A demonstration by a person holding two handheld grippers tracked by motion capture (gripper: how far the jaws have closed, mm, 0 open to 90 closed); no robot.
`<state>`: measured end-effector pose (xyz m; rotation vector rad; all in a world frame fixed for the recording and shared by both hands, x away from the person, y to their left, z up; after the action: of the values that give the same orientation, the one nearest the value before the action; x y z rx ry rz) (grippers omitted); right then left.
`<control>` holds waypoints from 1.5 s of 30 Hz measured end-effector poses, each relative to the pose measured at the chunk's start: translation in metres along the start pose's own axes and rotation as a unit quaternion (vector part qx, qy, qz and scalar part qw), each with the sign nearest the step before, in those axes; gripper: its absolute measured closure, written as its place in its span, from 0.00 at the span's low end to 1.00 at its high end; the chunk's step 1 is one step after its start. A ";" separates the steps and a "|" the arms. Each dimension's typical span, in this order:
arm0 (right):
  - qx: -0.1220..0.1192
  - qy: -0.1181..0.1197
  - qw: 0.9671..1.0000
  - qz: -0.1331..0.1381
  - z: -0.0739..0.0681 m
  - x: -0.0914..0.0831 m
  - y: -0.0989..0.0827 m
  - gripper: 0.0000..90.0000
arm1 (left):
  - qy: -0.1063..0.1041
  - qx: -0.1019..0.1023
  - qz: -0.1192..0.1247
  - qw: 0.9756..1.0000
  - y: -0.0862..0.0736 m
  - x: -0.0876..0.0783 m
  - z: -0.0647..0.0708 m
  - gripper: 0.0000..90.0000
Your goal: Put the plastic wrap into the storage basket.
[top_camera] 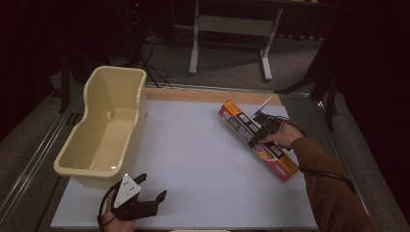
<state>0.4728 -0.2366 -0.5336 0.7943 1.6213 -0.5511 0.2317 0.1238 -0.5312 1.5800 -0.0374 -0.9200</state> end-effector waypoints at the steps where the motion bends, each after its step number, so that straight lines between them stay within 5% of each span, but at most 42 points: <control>1: 0.003 0.000 1.000 0.004 -0.003 -0.002 0.002 0.44 | 0.000 0.000 0.000 1.000 0.000 0.000 0.000 0.17; 8: 0.031 0.020 0.999 0.038 -0.021 -0.009 0.019 0.44 | -0.002 -0.005 0.005 1.000 0.000 -0.002 -0.001 0.17; 15: 0.058 0.042 0.994 0.084 -0.038 -0.020 0.036 0.44 | -0.005 -0.015 0.004 1.000 -0.001 0.000 -0.003 0.17; 32: 0.056 0.078 0.986 0.133 -0.086 -0.040 0.056 0.44 | -0.008 -0.011 0.002 1.000 -0.001 0.002 -0.001 0.17; 38: 0.071 0.126 0.977 0.154 -0.103 -0.042 0.061 0.44 | -0.006 -0.010 0.002 1.000 -0.001 0.003 -0.002 0.17; 45: 0.069 0.145 0.972 0.171 -0.117 -0.045 0.068 0.44 | -0.003 -0.008 0.002 1.000 -0.001 0.003 -0.002 0.17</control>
<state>0.4509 -0.1162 -0.4615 1.2762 1.6699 -0.3109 0.2345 0.1244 -0.5331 1.5610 -0.0375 -0.9200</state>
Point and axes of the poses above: each handheld gripper's, and its own axes: x roughly forward along the jaws, y roughly out of its top, z roughly to its right, the point moved 7 cm from there along x, roughly forward along the jaws, and after that the axes turned 5 degrees about -z, right-handed, at the moved point
